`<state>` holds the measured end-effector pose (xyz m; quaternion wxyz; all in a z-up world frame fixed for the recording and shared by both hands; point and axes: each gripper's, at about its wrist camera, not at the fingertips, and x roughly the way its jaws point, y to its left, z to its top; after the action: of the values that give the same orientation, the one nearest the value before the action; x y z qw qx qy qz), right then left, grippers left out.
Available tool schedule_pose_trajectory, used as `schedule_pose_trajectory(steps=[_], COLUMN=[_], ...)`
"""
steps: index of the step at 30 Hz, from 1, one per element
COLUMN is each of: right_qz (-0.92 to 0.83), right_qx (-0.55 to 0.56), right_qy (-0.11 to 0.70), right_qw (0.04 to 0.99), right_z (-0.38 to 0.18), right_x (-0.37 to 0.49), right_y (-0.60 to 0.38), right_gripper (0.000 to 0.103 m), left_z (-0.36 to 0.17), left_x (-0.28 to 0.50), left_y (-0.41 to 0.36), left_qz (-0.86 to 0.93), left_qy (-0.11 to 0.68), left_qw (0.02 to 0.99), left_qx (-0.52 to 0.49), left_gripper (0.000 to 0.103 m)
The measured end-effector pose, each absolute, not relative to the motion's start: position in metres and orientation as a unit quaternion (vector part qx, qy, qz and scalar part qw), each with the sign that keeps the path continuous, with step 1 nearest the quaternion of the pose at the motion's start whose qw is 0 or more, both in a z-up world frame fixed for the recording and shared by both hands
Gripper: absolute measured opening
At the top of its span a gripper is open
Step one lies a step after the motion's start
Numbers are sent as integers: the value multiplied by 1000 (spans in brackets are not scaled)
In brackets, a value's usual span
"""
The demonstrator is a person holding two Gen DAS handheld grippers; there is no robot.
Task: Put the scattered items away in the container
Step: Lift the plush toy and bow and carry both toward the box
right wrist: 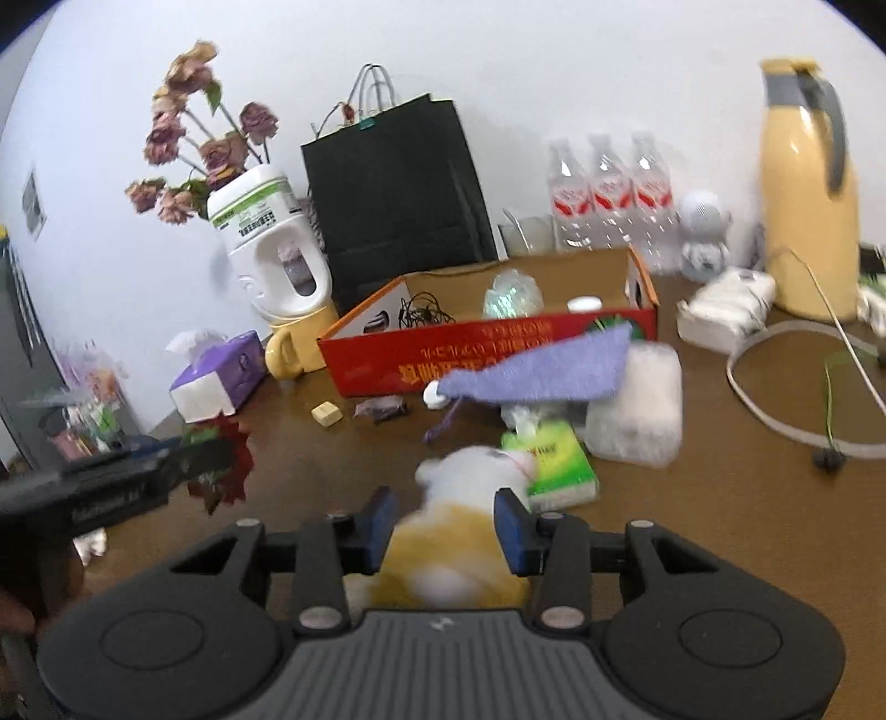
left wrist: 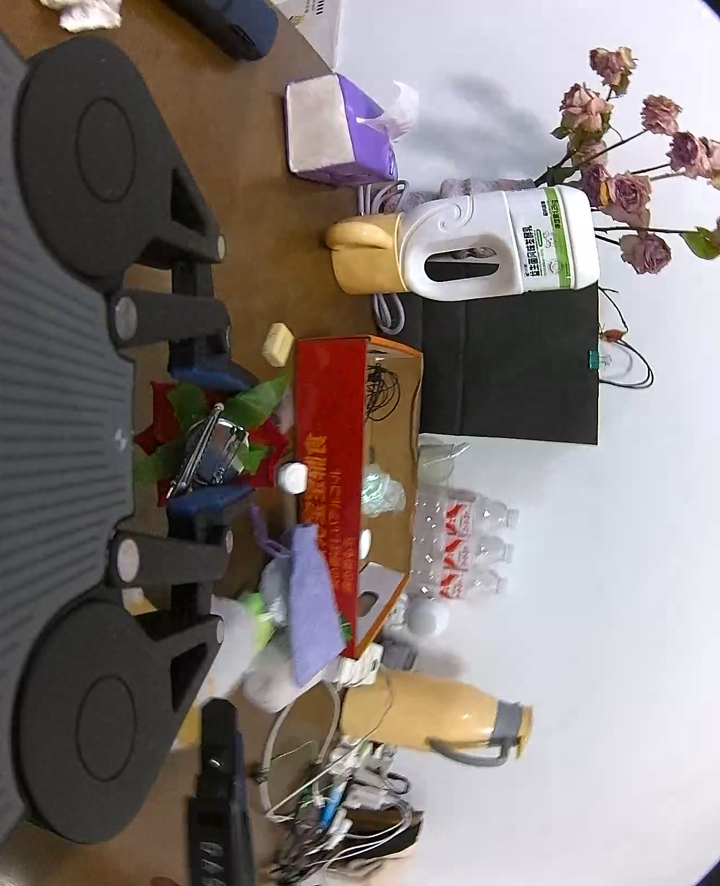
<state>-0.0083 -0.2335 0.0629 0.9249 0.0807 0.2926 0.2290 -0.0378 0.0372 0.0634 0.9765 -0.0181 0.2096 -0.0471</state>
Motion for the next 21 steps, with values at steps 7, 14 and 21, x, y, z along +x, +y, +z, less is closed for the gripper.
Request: schedule_pose_trajectory(steps=[7,14,21], right_qz=[192,173,55], right_qx=[135,94,74], right_qy=[321,338,333], right_qw=[917,920,938], right_z=[51,41,40], right_x=[-54,-36,-26], right_y=[-240,-193,-222], right_gripper=[80,80,81], left_z=[58,53,51], left_x=[-53,-52,-54], left_y=[50,43,46], left_qz=[-37,-55,-60], left_qy=[215,219,218], left_qw=[975,974,974], left_qx=[-33,-30,-27], left_gripper=[37,37,37])
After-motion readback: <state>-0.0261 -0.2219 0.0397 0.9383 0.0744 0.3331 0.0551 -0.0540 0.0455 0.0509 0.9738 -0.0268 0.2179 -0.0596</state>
